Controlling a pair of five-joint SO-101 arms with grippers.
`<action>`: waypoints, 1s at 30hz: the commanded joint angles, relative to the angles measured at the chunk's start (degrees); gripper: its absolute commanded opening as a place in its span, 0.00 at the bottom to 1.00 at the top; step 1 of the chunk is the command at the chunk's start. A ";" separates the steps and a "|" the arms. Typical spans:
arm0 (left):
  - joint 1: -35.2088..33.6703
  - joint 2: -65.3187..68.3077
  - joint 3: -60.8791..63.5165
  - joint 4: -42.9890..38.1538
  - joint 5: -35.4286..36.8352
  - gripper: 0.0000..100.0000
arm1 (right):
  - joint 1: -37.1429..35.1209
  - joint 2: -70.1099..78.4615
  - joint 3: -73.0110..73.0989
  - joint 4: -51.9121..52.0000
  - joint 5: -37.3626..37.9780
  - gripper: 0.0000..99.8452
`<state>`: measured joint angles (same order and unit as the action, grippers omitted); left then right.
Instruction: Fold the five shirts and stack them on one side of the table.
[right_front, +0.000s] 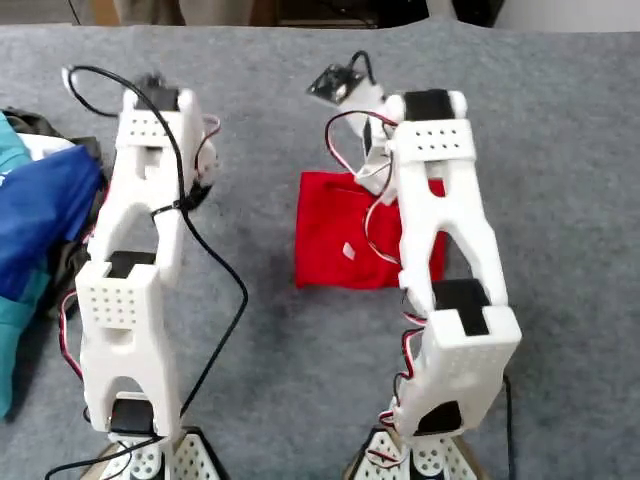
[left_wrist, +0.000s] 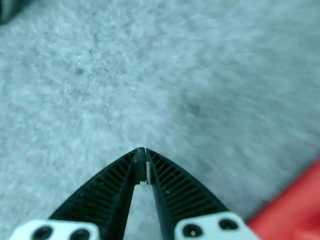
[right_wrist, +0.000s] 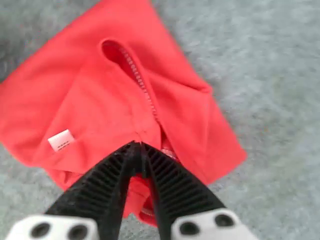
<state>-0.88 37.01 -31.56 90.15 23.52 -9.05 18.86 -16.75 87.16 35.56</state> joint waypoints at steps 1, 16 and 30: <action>-0.88 -4.00 13.89 -14.51 -0.35 0.02 | 1.71 -0.04 3.47 -0.62 2.11 0.00; 0.26 -4.79 18.29 -20.04 -2.81 0.02 | 17.98 -12.79 23.78 -0.62 13.01 0.00; 0.26 -4.62 18.29 -19.96 -2.81 0.02 | 19.74 -17.10 19.56 1.58 13.71 0.00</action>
<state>-1.23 34.55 -13.19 71.96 21.23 15.91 6.29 8.40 87.16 51.56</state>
